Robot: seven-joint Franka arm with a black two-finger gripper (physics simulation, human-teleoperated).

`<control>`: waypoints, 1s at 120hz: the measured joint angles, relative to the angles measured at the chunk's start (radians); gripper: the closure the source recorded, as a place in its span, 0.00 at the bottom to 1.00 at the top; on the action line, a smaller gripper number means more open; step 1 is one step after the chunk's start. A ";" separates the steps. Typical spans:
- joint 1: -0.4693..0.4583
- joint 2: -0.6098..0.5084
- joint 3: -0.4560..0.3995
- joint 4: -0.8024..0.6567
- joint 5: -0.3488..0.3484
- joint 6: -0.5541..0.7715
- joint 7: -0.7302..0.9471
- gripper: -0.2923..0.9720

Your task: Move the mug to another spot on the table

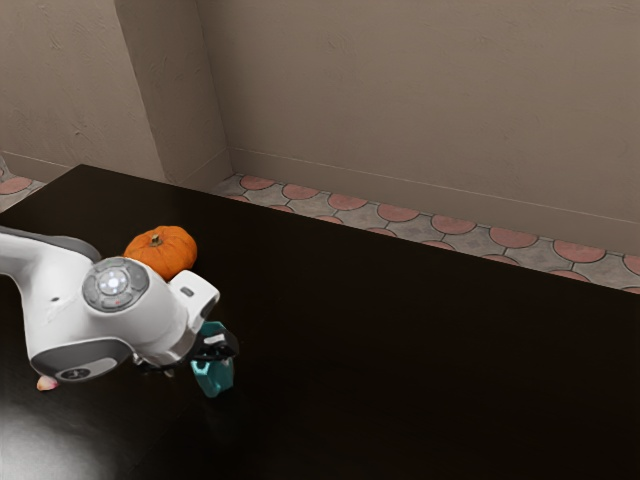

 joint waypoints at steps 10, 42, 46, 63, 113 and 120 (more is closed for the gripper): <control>0.009 -0.028 -0.016 0.005 0.000 -0.012 -0.011 0.24; 0.014 -0.048 -0.019 0.191 -0.141 -0.119 0.006 0.23; 0.016 -0.039 -0.017 0.244 -0.200 -0.154 0.031 0.23; 0.038 0.087 -0.005 0.537 -0.419 -0.334 0.154 0.23; -0.011 0.364 0.061 1.139 -0.584 -0.858 0.681 0.23; -0.020 0.367 0.075 1.146 -0.585 -0.892 0.745 0.23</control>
